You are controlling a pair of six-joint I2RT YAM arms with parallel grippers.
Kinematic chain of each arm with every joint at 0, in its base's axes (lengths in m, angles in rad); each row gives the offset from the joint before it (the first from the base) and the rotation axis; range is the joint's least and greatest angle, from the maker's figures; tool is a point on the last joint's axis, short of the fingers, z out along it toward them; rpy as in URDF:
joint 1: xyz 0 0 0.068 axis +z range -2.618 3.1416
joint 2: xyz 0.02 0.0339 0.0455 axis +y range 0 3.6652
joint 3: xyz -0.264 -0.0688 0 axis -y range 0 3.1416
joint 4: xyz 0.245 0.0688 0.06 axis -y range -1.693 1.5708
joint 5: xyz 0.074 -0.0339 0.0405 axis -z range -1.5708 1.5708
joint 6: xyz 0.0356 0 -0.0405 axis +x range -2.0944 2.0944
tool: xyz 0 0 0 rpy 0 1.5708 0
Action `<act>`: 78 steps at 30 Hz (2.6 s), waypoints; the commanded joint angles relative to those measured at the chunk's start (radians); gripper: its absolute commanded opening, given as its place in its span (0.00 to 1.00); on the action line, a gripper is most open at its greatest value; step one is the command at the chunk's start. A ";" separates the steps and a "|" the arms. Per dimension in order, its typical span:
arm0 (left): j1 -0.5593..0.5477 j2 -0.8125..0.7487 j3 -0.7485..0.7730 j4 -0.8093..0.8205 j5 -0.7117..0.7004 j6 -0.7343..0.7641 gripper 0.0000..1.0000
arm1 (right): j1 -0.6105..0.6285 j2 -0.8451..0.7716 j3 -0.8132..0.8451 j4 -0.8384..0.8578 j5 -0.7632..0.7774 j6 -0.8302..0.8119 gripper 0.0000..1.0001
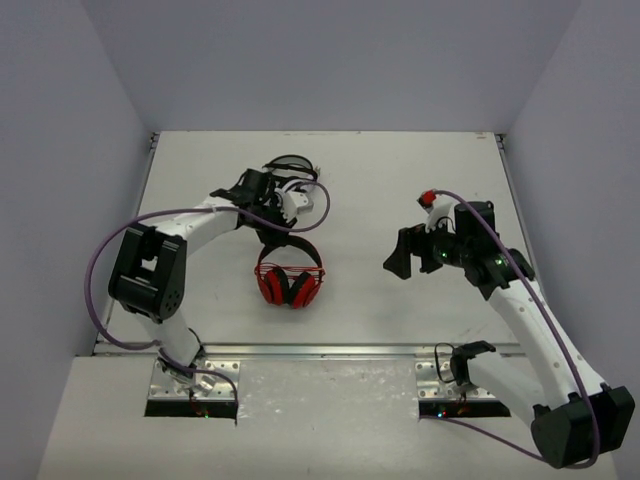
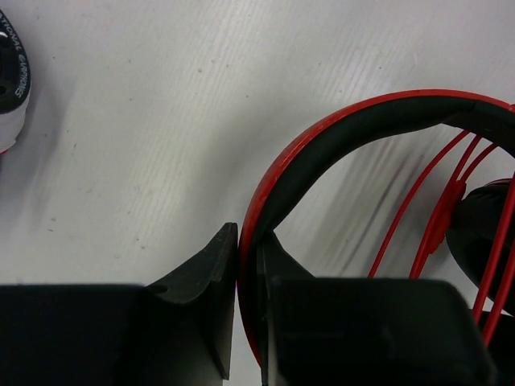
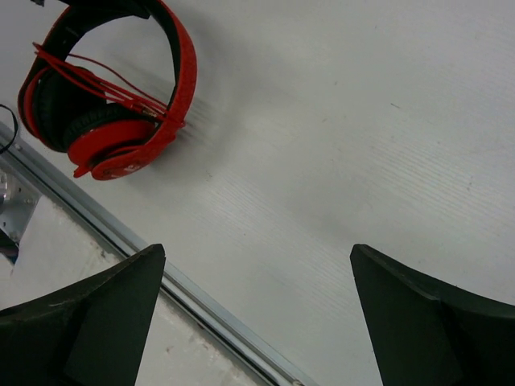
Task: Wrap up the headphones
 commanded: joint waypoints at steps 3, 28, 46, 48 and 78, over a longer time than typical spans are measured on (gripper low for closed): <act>0.062 -0.095 -0.063 0.150 0.060 0.118 0.00 | 0.021 -0.024 0.000 0.050 -0.071 0.023 0.99; 0.167 0.217 0.126 0.078 0.006 0.074 1.00 | 0.145 -0.134 -0.016 0.072 -0.030 -0.006 0.99; 0.116 -0.269 0.080 0.027 -0.538 -0.540 1.00 | 0.145 -0.119 0.021 0.029 0.288 0.042 0.99; 0.122 -0.395 0.022 0.058 -0.674 -0.666 1.00 | 0.145 -0.136 0.035 -0.011 0.402 0.085 0.99; 0.139 -1.240 -0.468 0.152 -1.031 -0.932 1.00 | 0.145 -0.355 0.106 -0.335 0.839 0.093 0.99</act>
